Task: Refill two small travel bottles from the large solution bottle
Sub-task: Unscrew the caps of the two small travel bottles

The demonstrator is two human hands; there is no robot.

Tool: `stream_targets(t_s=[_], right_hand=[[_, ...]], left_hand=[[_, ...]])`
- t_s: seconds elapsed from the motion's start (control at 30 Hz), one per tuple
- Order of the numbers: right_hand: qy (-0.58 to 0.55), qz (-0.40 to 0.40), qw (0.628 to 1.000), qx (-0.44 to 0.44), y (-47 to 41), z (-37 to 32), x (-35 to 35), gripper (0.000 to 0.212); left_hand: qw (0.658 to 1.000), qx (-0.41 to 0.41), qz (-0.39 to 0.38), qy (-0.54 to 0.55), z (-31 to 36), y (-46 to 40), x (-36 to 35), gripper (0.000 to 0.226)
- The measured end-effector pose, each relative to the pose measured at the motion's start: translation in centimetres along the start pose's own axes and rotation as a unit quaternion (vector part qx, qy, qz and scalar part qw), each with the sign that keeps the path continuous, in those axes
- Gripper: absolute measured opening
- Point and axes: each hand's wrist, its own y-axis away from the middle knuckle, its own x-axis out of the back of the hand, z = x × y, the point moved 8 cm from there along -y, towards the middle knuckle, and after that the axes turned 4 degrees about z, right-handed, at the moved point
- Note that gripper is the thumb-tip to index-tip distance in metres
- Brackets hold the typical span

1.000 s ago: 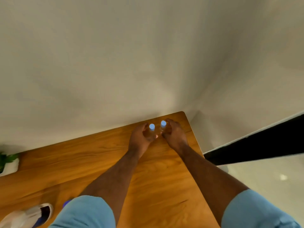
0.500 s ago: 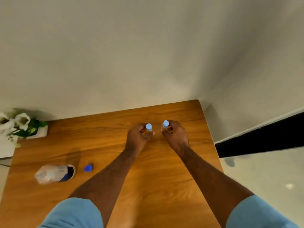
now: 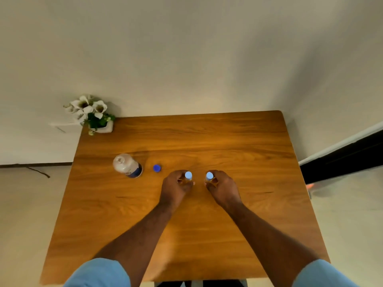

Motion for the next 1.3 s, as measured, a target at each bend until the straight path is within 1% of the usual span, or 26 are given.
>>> stream_targets(t_s=[0.17,0.27,0.33,0.4,0.53,0.57,0.63,0.7,0.73,0.8,0.83,0.93,1.07,1.2,1.3], right_hand=[[0.031,-0.006,0.999,0.008,1.5,-0.7,-1.8,0.042],[0.031,-0.003,1.0,0.005,1.7,-0.5,-2.2,0.038],[0.03,0.003,1.0,0.003,1.6,-0.5,-2.3,0.039],[0.036,-0.007,0.999,-0.004,1.5,-0.3,-2.6,0.051],[0.051,-0.051,0.997,-0.026,1.3,-0.8,-2.3,0.107],[0.043,-0.047,0.998,-0.019,0.9,-1.6,-1.5,0.115],[0.034,-0.008,0.999,0.035,0.2,-5.0,2.1,0.12],[0.047,0.044,0.994,0.093,-0.1,-8.4,5.6,0.113],[0.051,0.053,0.991,0.111,-0.5,-9.3,6.4,0.106],[0.061,0.068,0.984,0.153,-1.6,-12.0,8.1,0.086],[0.052,0.081,0.981,0.171,-1.9,-14.0,9.7,0.075],[-0.007,0.129,0.968,0.216,-2.0,-22.6,17.0,0.051],[-0.031,0.137,0.948,0.285,-0.3,-33.5,24.8,0.027],[-0.031,0.144,0.934,0.326,2.9,-42.0,30.4,0.012],[-0.047,0.173,0.92,0.348,5.3,-46.5,33.9,0.012]], left_hand=[[1.0,0.009,-0.005,-0.001,-2.4,1.0,0.9,0.043],[1.0,0.013,-0.011,0.0,-3.5,1.2,0.9,0.042],[1.0,0.014,-0.012,-0.001,-3.7,1.0,0.8,0.042],[1.0,0.014,-0.013,0.003,-3.8,1.0,0.8,0.042],[1.0,-0.002,-0.007,0.004,-2.3,0.4,1.7,0.047],[1.0,-0.008,-0.003,0.01,-1.6,0.0,2.1,0.048],[0.999,-0.033,0.001,0.042,1.7,-0.8,3.9,0.05],[0.996,-0.058,-0.002,0.069,4.6,-1.1,5.2,0.05],[0.995,-0.062,-0.009,0.072,4.9,-1.3,5.1,0.05],[0.994,-0.065,-0.008,0.087,6.3,-2.1,5.6,0.051],[0.992,-0.079,-0.003,0.1,8.0,-2.3,6.6,0.05],[0.975,-0.166,0.016,0.145,16.4,-2.5,11.6,0.041],[0.943,-0.284,0.047,0.167,26.7,-1.8,18.4,0.031],[0.914,-0.354,0.064,0.188,35.4,0.2,24.6,0.03],[0.897,-0.377,0.055,0.223,40.6,1.9,27.9,0.029]])
